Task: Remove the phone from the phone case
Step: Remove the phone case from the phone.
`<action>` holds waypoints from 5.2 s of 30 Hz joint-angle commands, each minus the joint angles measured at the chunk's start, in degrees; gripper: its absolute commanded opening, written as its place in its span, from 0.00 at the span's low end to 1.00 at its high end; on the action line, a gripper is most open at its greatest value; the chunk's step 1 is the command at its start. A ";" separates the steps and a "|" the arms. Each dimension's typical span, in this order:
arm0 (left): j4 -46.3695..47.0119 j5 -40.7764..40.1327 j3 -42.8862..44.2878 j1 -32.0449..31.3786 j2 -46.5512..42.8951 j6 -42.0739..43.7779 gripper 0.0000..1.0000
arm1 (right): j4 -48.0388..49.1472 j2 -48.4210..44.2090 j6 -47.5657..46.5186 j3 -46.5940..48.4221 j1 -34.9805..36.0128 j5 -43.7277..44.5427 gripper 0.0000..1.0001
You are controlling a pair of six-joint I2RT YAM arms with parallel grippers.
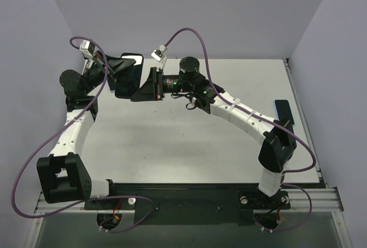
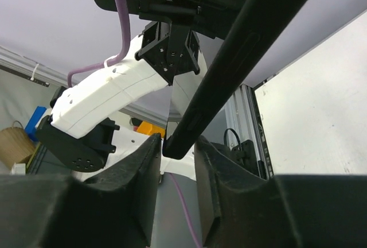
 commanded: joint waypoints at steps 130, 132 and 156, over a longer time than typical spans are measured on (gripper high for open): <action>3.32 -10.87 -6.12 -9.56 -5.23 -3.32 0.00 | 10.18 -19.99 12.21 -24.19 2.59 23.01 0.28; 2.98 -10.86 -6.20 -9.56 -5.23 -3.06 0.00 | 10.10 -20.95 11.51 -24.89 2.59 22.75 0.31; 2.80 -11.75 -6.38 -10.71 -4.88 -3.41 0.00 | 9.14 -23.42 10.54 -24.81 2.76 22.75 0.34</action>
